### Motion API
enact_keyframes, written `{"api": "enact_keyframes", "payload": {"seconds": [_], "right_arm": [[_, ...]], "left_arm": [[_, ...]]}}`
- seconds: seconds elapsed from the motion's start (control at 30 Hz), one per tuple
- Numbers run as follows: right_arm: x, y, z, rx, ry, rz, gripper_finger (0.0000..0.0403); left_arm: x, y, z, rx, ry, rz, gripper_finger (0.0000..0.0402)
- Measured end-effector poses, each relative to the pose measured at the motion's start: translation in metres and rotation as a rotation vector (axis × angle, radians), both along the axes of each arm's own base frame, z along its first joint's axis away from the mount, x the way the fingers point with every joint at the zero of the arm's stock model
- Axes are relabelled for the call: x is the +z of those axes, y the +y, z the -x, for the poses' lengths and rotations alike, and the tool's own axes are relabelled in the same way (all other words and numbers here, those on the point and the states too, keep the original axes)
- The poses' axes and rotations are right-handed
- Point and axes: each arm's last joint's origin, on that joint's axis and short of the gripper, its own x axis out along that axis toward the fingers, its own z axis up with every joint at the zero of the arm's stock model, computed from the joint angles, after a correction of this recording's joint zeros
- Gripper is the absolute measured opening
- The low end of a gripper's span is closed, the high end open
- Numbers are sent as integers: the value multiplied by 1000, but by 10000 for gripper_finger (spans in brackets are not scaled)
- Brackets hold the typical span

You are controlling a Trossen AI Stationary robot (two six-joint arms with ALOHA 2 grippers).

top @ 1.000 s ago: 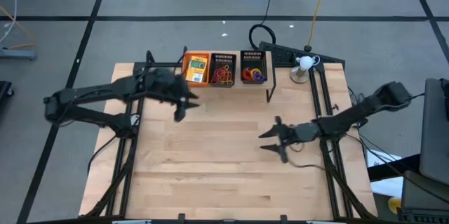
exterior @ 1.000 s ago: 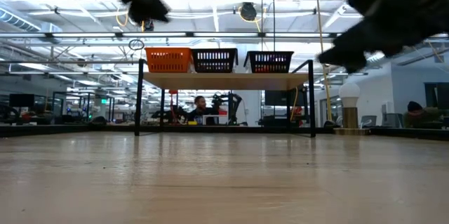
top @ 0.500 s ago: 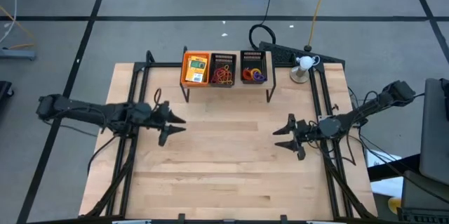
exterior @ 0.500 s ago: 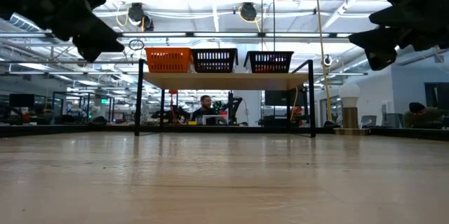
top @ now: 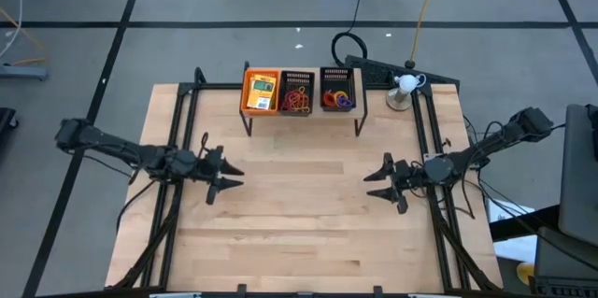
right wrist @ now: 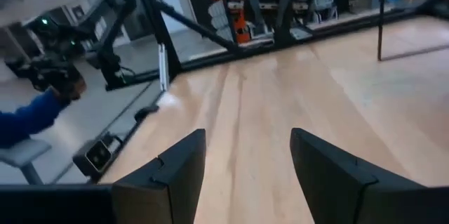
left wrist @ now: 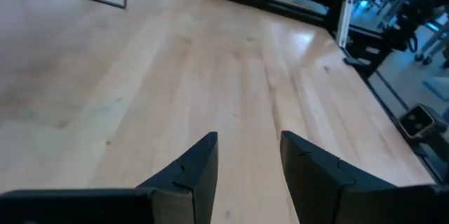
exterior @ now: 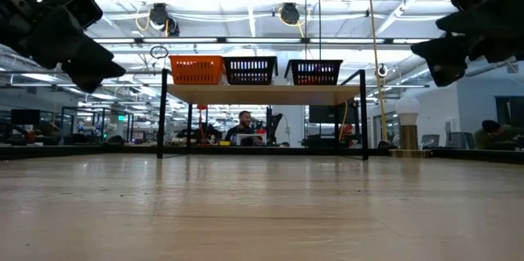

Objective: Pick & Place Office Desk Supplies
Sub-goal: Return to Home Position

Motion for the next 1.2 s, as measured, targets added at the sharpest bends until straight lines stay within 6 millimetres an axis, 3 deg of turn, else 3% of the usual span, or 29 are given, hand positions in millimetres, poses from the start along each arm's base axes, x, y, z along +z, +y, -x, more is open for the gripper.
{"api": "enact_keyframes", "payload": {"seconds": [0.33, 0.53, 0.93, 1.2], "right_arm": [[-11, -1, 1, -7, 108, 2, 199], [-14, -1, 2, -17, 147, -12, 199], [-2, 0, 0, -10, 41, -102, 199], [-4, 0, 0, -6, 43, -48, 199]], "left_arm": [[-9, -11, 7, -40, 84, -50, 152], [-41, -13, 17, 17, 129, -27, 152], [-41, -19, 18, 3, 145, 6, 152], [-41, -20, 18, 13, 152, 86, 152]]}}
